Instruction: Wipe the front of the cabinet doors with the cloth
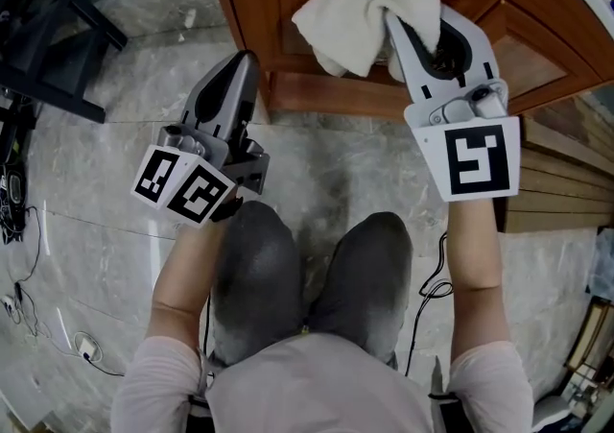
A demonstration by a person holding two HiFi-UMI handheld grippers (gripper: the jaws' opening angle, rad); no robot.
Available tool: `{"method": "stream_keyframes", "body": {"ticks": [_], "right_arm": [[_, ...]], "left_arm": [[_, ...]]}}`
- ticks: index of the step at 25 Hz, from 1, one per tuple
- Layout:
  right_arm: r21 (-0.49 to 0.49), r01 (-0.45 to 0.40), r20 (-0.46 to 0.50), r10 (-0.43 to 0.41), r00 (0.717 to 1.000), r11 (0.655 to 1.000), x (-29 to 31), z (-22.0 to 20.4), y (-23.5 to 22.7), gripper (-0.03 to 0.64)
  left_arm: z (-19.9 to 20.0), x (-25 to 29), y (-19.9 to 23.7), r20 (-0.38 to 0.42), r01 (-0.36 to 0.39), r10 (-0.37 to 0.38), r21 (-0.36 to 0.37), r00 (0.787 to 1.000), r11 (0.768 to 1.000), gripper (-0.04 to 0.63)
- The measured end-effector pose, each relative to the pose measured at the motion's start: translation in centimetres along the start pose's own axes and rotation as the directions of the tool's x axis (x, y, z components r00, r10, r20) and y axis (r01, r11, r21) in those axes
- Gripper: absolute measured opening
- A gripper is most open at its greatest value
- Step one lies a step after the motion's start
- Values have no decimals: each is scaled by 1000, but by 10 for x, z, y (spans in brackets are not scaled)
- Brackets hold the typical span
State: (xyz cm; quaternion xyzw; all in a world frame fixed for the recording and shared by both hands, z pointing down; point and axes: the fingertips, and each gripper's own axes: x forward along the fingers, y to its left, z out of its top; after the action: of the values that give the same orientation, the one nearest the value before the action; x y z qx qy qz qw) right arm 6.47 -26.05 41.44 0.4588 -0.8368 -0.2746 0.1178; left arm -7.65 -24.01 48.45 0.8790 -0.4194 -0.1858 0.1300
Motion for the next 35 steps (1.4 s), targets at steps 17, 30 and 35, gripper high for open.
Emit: {"method": "stream_keyframes", "body": {"ticks": [17,30,35], "right_arm": [[24,99,-22,-98,995,995,-52,-8,-38,71],[67,-113,125,104,987,991,20,39,69,71],[37,-168,126,163,979,985,58,41,98,71]], "left_arm": [[-23,21,-18,-23,40,-41,-20,999,999,18],[-1,-36,32,3,-79,79,-15,997,997,17],[4,-49,50,14,-108,109,-16,994,994,17]]}}
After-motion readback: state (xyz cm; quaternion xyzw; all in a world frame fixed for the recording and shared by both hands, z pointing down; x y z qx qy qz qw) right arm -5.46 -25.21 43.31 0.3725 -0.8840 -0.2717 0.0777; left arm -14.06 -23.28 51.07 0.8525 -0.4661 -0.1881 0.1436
